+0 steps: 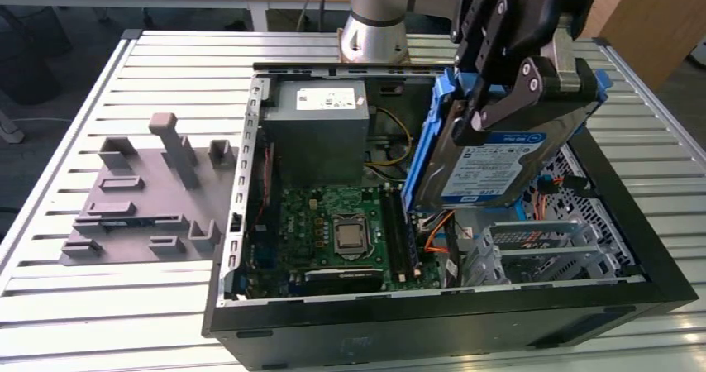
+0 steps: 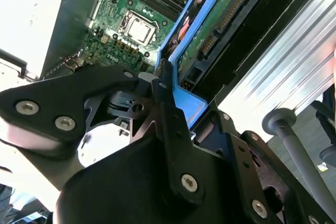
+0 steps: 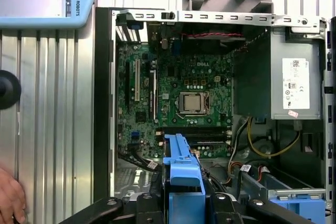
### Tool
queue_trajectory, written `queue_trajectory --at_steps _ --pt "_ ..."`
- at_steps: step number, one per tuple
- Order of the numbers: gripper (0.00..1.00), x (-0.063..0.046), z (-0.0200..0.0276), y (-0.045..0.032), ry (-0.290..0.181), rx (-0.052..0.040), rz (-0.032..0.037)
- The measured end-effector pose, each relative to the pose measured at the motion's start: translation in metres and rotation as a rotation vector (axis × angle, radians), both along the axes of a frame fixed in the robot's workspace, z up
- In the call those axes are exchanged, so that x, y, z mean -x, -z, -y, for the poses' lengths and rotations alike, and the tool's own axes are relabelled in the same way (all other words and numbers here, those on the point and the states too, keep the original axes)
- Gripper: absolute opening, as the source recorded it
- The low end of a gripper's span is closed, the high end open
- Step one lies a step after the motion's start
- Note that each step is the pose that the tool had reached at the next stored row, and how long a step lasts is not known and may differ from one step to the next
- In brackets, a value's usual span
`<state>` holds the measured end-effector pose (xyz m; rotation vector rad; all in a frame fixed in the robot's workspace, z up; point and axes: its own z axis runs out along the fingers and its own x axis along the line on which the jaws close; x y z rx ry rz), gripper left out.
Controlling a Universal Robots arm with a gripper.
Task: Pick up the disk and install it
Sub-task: 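Insert the disk into the insertion slot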
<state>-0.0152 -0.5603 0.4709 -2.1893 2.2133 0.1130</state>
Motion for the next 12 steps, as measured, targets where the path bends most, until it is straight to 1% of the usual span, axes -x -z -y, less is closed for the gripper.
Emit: queue_trajectory --at_steps 4,5,8,9,11,12 --pt "0.36 -0.0037 0.0003 0.0008 0.0 0.0003 -0.0001" --pt "0.36 -0.004 0.0014 0.0011 0.0 0.0003 -0.0001" --pt "0.36 -0.0048 0.0067 0.0021 0.0 0.0 0.0" --pt "0.36 -0.005 0.0077 0.0021 0.001 0.0008 0.0" --pt "0.36 -0.0059 0.0077 0.0022 0.001 0.0158 0.0" --pt "0.36 -0.0062 0.0077 0.0021 0.001 0.0264 -0.0001"
